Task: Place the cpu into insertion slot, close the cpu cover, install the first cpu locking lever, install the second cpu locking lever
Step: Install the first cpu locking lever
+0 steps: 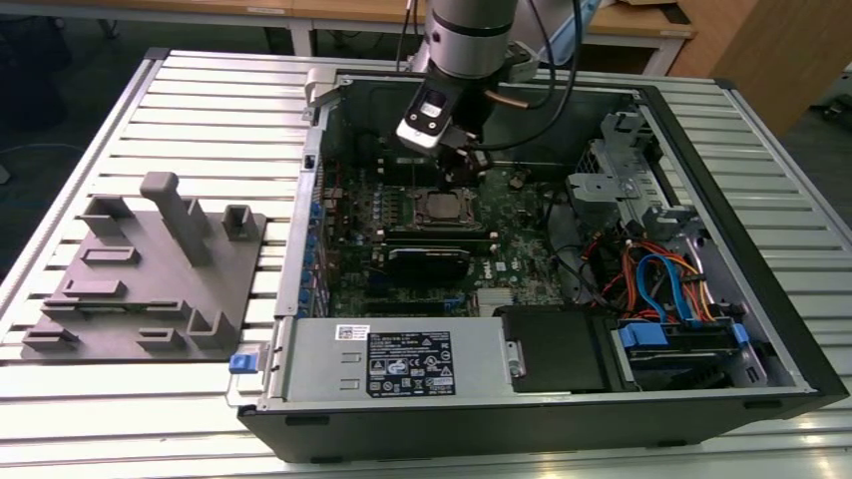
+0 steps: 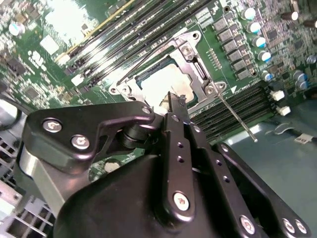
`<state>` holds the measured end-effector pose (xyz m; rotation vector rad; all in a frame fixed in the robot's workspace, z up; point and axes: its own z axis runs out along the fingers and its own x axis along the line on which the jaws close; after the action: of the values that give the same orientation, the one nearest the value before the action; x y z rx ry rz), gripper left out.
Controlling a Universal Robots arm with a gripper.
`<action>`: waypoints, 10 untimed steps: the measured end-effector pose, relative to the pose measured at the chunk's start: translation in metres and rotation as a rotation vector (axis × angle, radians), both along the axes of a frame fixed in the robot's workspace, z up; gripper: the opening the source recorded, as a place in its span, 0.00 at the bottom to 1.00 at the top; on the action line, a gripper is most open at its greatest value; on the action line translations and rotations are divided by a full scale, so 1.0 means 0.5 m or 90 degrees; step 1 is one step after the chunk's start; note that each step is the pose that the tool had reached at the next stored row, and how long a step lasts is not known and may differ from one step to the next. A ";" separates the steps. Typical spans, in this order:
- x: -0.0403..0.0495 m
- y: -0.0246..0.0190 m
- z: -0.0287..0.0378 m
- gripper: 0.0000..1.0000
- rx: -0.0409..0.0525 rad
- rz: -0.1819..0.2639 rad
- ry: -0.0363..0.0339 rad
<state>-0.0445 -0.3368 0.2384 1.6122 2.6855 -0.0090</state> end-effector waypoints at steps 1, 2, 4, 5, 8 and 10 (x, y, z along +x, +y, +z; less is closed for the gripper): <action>0.000 0.0000 0.000 0.10 0.0000 0.012 0.0000; 0.000 0.0000 0.000 0.10 0.0000 0.024 0.0000; 0.000 0.0000 0.000 0.10 0.0000 0.047 0.0000; 0.000 0.0000 0.000 0.10 0.0000 0.058 0.0000; 0.000 0.0000 -0.001 0.10 0.0000 0.091 0.0000; 0.000 0.0000 -0.002 0.10 0.0000 0.115 0.0000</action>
<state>-0.0446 -0.3368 0.2376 1.3632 2.8195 -0.0075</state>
